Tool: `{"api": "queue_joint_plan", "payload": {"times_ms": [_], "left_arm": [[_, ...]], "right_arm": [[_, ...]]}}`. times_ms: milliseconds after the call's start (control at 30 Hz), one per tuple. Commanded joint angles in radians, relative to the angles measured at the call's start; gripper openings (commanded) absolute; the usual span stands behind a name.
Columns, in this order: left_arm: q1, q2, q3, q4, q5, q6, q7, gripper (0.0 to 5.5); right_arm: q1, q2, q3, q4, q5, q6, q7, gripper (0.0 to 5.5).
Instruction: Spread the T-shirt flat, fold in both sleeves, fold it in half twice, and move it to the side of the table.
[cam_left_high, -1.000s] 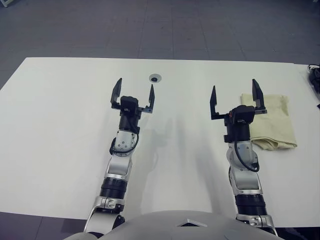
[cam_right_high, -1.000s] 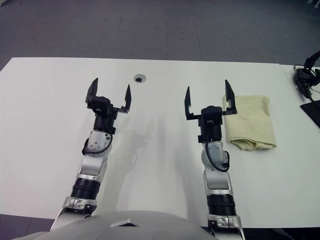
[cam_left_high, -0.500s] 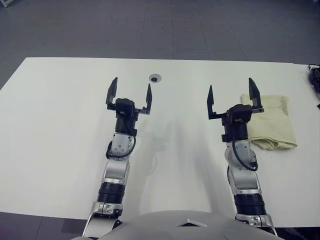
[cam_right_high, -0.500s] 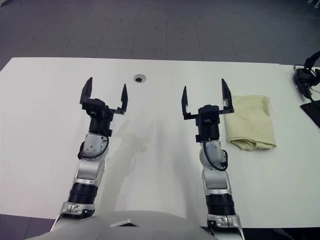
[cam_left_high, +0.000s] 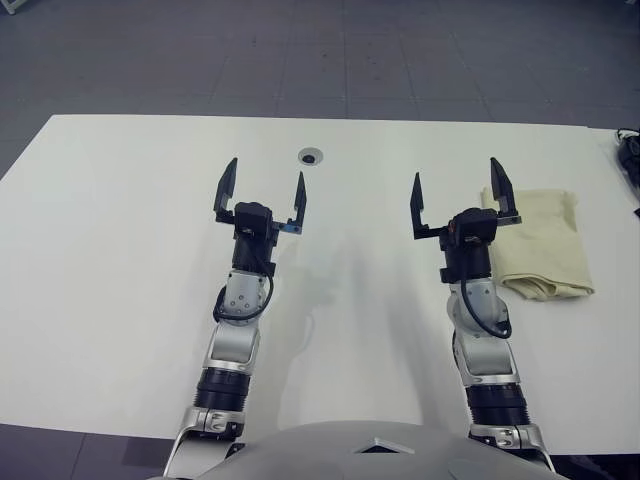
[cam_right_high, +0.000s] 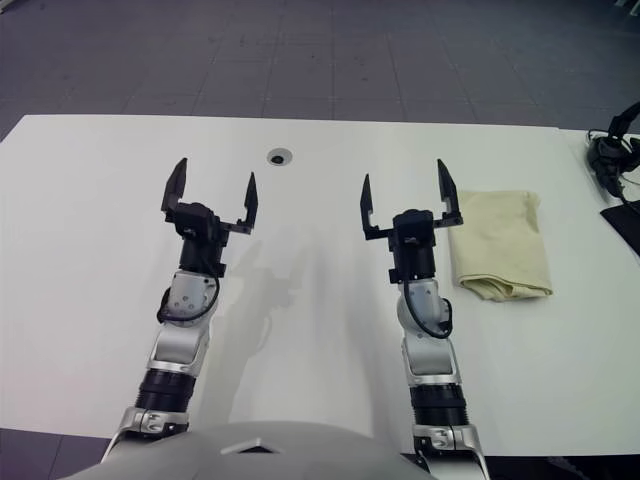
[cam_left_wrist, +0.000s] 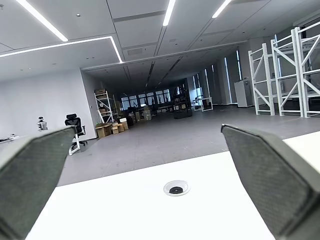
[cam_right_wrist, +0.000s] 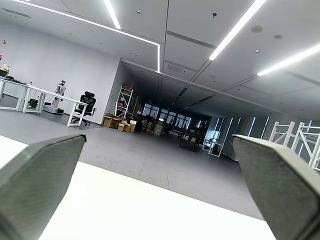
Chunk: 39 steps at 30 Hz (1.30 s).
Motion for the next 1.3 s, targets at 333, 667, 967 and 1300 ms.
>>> {"api": "queue_joint_plan", "payload": {"times_ms": [333,667,967,1300], "left_arm": [[0.040,0.020,-0.014,-0.027,0.090,-0.040,0.039,5.40],[0.049,0.026,-0.004,-0.043,0.072,-0.039,0.040,5.40],[0.044,0.029,-0.006,-0.035,0.067,-0.053,0.039,5.40],[0.031,0.031,-0.008,-0.020,0.069,-0.061,0.040,5.40]], "right_arm": [[-0.031,0.006,0.025,0.031,0.002,0.002,0.014,5.38],[-0.033,0.008,0.032,0.017,0.007,0.015,0.020,5.38],[-0.035,0.008,0.032,0.026,0.004,0.009,0.017,5.38],[-0.043,0.006,0.031,0.043,0.001,0.001,0.015,5.38]]}}
